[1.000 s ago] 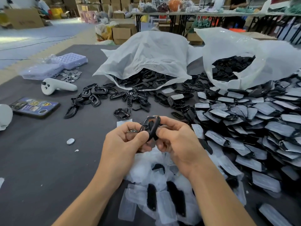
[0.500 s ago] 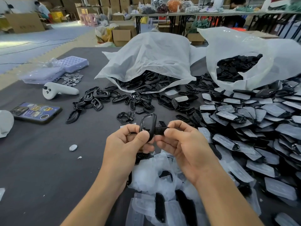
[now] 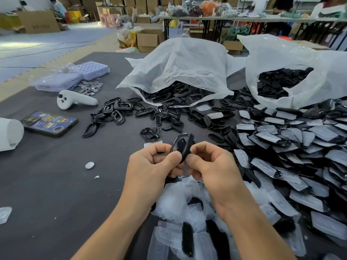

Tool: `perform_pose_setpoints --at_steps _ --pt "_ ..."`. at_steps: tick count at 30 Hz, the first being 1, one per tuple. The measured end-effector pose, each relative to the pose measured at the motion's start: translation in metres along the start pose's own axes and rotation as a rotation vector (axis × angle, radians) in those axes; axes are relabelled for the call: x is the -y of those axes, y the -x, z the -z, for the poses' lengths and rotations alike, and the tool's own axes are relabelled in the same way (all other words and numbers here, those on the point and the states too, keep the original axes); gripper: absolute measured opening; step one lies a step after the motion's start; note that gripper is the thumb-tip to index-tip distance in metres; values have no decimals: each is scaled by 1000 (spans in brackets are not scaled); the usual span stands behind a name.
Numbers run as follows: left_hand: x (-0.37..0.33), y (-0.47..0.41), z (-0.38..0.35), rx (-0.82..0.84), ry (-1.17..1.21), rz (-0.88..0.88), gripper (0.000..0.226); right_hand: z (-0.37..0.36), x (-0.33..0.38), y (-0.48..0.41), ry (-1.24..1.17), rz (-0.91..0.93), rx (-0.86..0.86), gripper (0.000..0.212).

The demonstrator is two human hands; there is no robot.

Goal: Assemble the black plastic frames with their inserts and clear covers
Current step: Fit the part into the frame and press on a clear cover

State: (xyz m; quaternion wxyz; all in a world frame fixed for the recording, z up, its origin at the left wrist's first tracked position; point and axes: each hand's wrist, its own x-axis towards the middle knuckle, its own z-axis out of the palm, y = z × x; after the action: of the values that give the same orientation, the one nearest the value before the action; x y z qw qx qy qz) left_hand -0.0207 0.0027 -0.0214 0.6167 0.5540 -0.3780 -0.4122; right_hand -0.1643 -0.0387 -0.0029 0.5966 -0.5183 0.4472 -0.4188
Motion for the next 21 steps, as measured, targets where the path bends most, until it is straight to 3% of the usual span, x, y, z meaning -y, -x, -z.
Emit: perform_pose_setpoints --at_steps 4,12,17,21 --pt "2 0 -2 -23 -53 12 3 2 1 2 -170 -75 84 24" --pt "4 -1 0 -77 -211 -73 7 -1 2 2 -162 -68 140 11" --pt "5 2 2 -132 -298 -126 16 -4 1 2 -121 -66 108 16" --pt "6 3 0 -102 -235 -87 15 -8 -2 1 -150 -41 37 18"
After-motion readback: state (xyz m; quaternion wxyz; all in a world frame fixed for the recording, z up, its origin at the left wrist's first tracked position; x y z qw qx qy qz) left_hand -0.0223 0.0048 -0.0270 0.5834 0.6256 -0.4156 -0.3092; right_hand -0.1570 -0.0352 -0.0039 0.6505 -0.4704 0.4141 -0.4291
